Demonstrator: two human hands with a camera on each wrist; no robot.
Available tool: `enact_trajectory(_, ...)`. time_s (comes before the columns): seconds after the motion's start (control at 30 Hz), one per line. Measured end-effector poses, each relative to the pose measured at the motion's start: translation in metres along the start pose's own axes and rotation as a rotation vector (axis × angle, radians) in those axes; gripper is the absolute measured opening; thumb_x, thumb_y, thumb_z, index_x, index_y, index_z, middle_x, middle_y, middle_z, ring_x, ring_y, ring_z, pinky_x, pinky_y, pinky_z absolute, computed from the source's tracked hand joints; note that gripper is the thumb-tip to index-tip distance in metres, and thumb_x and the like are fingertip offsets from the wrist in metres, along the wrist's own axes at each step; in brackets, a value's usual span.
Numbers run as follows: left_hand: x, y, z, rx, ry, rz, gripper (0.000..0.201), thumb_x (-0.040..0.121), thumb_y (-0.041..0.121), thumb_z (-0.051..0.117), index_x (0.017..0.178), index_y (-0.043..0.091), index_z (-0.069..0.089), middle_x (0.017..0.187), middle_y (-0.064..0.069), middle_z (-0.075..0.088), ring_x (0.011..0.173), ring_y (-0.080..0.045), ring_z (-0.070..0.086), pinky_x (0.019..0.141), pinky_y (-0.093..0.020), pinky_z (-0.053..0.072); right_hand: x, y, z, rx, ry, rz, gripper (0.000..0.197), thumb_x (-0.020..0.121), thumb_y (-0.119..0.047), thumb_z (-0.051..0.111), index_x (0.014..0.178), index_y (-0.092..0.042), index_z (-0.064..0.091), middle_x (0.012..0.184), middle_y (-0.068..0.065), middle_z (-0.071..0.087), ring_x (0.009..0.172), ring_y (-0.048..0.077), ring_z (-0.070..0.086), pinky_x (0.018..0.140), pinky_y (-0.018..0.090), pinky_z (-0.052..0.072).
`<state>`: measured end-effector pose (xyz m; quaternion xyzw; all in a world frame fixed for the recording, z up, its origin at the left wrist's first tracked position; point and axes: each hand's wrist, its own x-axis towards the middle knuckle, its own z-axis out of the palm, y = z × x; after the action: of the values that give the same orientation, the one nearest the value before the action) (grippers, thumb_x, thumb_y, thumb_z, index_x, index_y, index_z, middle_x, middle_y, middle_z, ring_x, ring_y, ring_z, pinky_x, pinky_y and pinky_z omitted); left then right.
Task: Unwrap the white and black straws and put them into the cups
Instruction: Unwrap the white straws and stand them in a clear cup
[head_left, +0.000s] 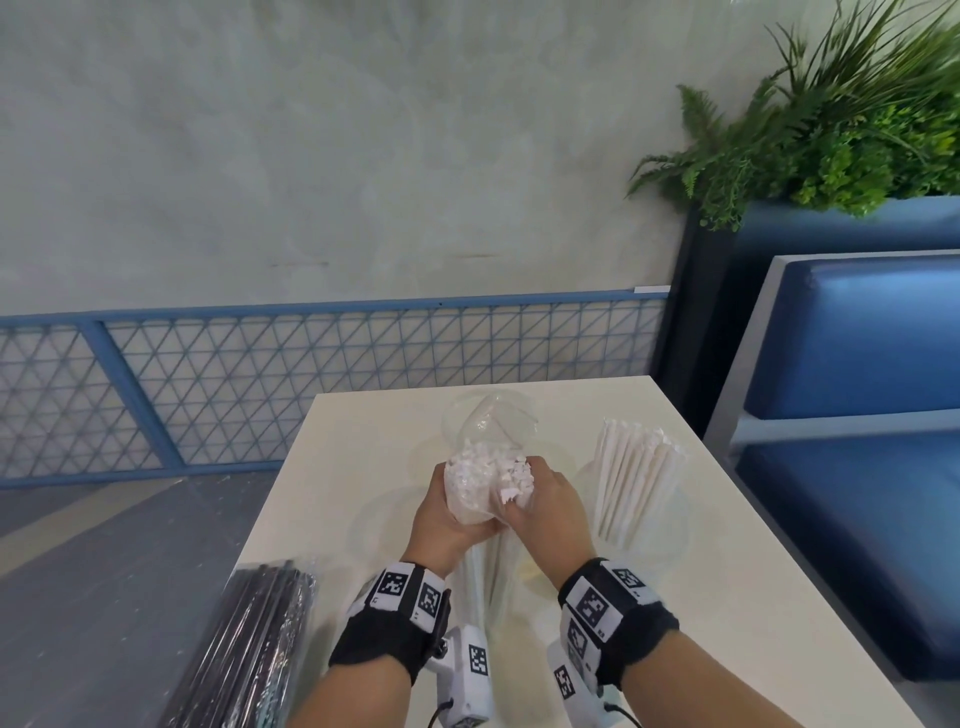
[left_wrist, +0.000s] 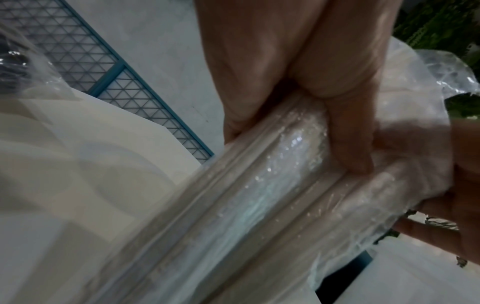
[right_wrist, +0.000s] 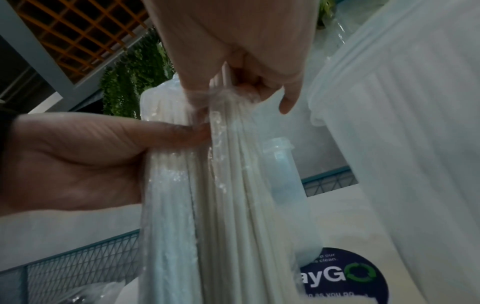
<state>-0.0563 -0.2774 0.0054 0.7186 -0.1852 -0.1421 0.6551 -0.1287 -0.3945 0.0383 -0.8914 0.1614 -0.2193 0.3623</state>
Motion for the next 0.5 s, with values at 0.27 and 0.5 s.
enact_trajectory(0.27,-0.006,0.003,0.002,0.0,-0.015,-0.009,0.087,0.042,0.032,0.089,0.119,0.028,0.049,0.114,0.006,0.065,0.109,-0.012,0.061,0.094,-0.036,0.051,0.006,0.0,-0.008,0.044,-0.001,-0.032,0.033,0.086,-0.022,0.057,0.113,-0.004,0.048,0.097,0.013,0.06,0.093,0.028,0.055,0.071,0.028,0.039)
enact_trajectory(0.5,-0.007,0.005,0.005,0.076,-0.013,-0.033,0.077,0.057,0.018,0.089,0.118,0.033,0.045,0.112,0.015,0.06,0.11,-0.009,0.056,0.099,-0.03,0.044,0.025,-0.022,-0.045,0.115,0.171,-0.092,0.038,0.092,-0.032,0.053,0.117,-0.004,0.047,0.079,0.011,0.06,0.073,0.026,0.059,0.067,0.035,0.046)
